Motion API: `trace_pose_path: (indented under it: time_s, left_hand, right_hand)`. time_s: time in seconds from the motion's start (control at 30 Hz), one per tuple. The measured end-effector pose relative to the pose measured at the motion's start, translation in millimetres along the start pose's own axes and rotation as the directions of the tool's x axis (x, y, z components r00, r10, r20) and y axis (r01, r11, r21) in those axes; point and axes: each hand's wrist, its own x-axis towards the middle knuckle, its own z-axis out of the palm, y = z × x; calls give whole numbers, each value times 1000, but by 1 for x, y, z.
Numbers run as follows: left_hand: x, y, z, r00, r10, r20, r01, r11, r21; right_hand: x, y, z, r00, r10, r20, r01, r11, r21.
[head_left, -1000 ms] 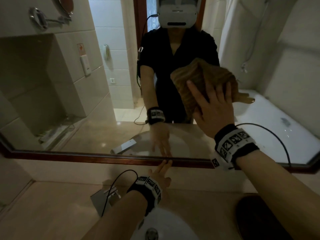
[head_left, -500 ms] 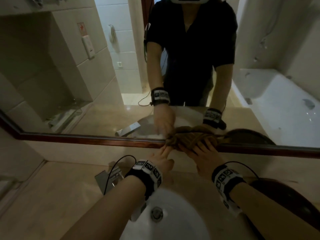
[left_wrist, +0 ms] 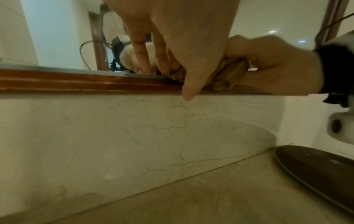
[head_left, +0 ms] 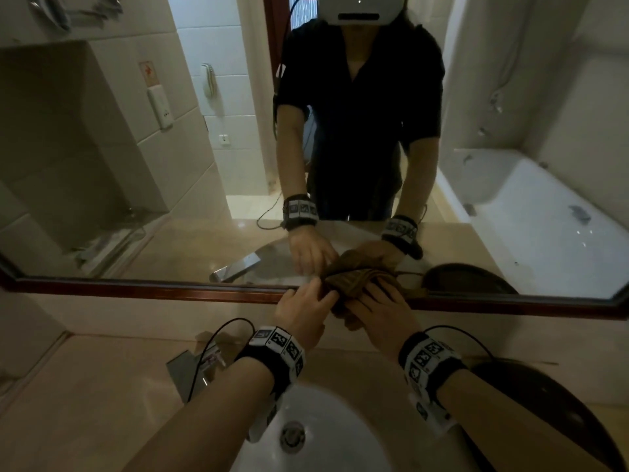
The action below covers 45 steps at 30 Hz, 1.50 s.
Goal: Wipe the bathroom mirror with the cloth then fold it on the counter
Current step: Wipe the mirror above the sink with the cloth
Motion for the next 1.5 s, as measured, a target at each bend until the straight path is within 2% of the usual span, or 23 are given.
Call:
trace_pose_path:
  time_s: [0.07, 0.13, 0.23, 0.33, 0.37, 0.43, 0.5, 0.57, 0.63, 0.67, 0.77, 0.87, 0.93, 1.03, 1.1, 1.13, 1.23, 1.3, 1.4, 1.5]
  left_hand:
    - [0, 1, 5, 998, -13, -60, 12, 1000, -11]
    - [-1, 6, 6, 990, -28, -140, 18, 998, -66]
    - [-2, 7, -2, 976, -78, -205, 32, 975, -220]
    - [-6, 2, -25, 983, -155, -101, 87, 870, -485]
    - [-8, -2, -33, 981, -189, -46, 129, 807, -576]
    - [-14, -7, -51, 966, -255, 52, 203, 614, -763]
    - [-19, -9, -65, 944, -305, 122, 220, 312, -924]
    - [-25, -7, -76, 931, -302, 205, 225, 32, -974]
    - [-30, -7, -78, 928, -227, 296, 274, -124, -954]
    - [-34, -6, -77, 924, -176, 338, 315, -149, -937]
    - [-44, -1, -70, 908, -81, 410, 401, -105, -910]
    - [-49, 0, -67, 910, -100, 403, 393, -106, -913]
    - [-51, -3, -69, 910, -99, 402, 396, -79, -915]
    - [-56, -7, -76, 899, -133, 417, 417, -30, -908]
    - [-58, -13, -79, 890, -148, 431, 430, -38, -902]
    - [-60, -16, -81, 890, -155, 429, 428, -40, -903]
    - [-63, -20, -81, 884, -184, 429, 414, -118, -903]
    - [-64, -23, -80, 881, -198, 431, 402, -168, -900]
    - [-65, -28, -79, 889, -166, 427, 389, -221, -894]
    - [-69, -26, -82, 888, -117, 444, 398, -285, -872]
  right_hand:
    - [3, -4, -12, 998, 55, 40, -58, 995, 85]
    - [7, -9, -27, 985, 160, 63, -172, 945, 278]
    - [12, -13, -49, 927, 323, 189, -368, 697, 615]
    - [12, -15, -72, 858, 442, 263, -470, 468, 748]
    - [11, -17, -81, 823, 481, 301, -497, 357, 790]
    - [12, -24, -98, 753, 523, 400, -497, 53, 866]
    - [13, -29, -114, 678, 511, 528, -462, -263, 847]
    - [16, -33, -122, 618, 485, 618, -438, -440, 784]
    - [18, -35, -129, 571, 452, 685, -437, -539, 720]
    - [19, -35, -130, 562, 434, 704, -436, -568, 698]
    - [17, -35, -135, 572, 367, 733, -444, -613, 654]
    - [8, -37, -137, 634, 263, 728, -486, -597, 639]
    - [3, -40, -134, 655, 231, 719, -548, -510, 663]
    - [0, -39, -126, 612, 225, 758, -680, -339, 650]
    - [0, -38, -126, 597, 271, 755, -715, -246, 654]
    - [-1, -37, -127, 597, 284, 750, -711, -247, 659]
    - [-4, -31, -125, 610, 290, 737, -632, -383, 674]
    - [-3, -31, -126, 613, 297, 732, -592, -441, 675]
    - [-1, -32, -124, 613, 333, 717, -553, -467, 690]
    - [-2, -34, -120, 606, 378, 700, -545, -444, 712]
